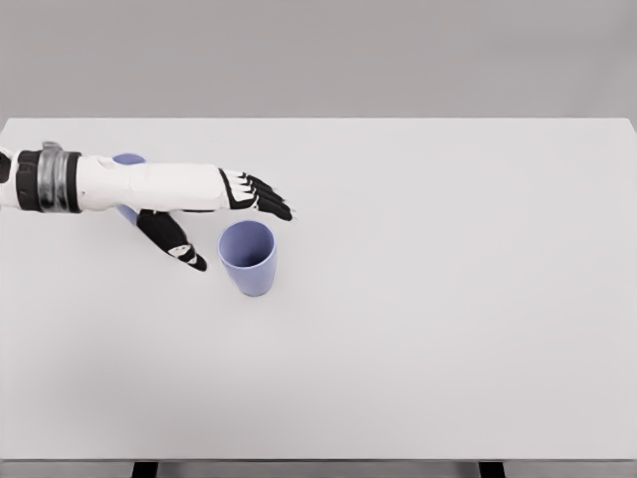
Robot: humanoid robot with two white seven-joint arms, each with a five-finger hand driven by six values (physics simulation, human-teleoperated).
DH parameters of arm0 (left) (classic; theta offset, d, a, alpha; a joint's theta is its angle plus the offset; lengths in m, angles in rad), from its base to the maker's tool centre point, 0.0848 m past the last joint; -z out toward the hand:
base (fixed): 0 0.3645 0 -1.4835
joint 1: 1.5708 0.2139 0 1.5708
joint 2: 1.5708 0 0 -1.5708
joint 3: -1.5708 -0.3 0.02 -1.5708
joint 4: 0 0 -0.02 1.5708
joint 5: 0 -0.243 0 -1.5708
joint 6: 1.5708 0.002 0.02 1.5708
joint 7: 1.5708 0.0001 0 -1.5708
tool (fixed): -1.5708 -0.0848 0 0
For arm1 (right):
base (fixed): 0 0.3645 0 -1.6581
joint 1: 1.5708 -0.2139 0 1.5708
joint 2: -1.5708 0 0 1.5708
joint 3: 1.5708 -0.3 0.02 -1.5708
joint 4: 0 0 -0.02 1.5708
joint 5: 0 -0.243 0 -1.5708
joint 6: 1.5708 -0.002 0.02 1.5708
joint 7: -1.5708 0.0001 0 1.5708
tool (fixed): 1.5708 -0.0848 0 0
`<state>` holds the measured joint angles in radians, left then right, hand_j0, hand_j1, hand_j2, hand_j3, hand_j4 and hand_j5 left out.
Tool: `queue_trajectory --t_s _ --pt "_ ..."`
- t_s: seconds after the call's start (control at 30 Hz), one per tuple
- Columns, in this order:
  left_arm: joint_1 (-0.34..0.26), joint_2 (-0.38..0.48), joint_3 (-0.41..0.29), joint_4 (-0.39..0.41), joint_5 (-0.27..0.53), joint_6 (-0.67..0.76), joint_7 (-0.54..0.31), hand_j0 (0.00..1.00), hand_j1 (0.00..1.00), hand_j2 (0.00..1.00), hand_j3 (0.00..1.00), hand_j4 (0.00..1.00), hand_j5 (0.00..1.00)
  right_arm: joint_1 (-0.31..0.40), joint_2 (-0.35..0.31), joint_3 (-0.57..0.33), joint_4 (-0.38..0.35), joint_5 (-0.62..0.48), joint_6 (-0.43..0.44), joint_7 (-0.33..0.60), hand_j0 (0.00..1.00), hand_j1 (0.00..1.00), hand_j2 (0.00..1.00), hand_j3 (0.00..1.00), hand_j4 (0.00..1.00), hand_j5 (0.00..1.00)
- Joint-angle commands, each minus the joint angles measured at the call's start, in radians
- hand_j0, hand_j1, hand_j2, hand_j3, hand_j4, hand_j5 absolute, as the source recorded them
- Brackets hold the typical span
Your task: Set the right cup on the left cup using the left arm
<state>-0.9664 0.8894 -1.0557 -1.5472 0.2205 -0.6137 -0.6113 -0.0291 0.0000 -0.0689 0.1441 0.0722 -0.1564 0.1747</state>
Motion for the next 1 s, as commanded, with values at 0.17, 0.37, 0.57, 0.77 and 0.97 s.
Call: queue_trajectory --t_s 0.17,0.37,0.57,0.77,0.97 --pt "0.005 -0.078 -0.012 0.136 -0.033 0.003 0.000 1.00 1.00 1.00 1.00 1.00 1.00 0.000 0.000 0.000 0.000 0.001 0.000 0.000 1.00 1.00 1.00 1.00 1.00 1.00" --pt "0.020 -0.086 -0.029 0.136 -0.035 0.003 0.000 1.00 1.00 1.00 1.00 1.00 1.00 0.000 0.000 0.000 0.000 0.000 0.000 0.000 1.00 1.00 1.00 1.00 1.00 1.00" --pt "0.037 -0.102 -0.029 0.136 -0.038 0.003 0.000 1.00 1.00 1.00 1.00 1.00 1.00 0.000 0.000 0.000 0.000 0.000 0.000 0.000 1.00 1.00 1.00 1.00 1.00 1.00" --pt "0.043 -0.104 -0.027 0.144 -0.044 0.003 0.000 1.00 1.00 1.00 1.00 1.00 1.00 0.000 0.000 0.000 0.000 0.000 0.000 0.000 1.00 1.00 1.00 1.00 1.00 1.00" --pt "0.041 -0.104 -0.026 0.142 -0.044 0.003 0.000 1.00 1.00 1.00 1.00 1.00 1.00 0.000 0.000 0.000 0.000 0.000 0.000 0.000 1.00 1.00 1.00 1.00 1.00 1.00"
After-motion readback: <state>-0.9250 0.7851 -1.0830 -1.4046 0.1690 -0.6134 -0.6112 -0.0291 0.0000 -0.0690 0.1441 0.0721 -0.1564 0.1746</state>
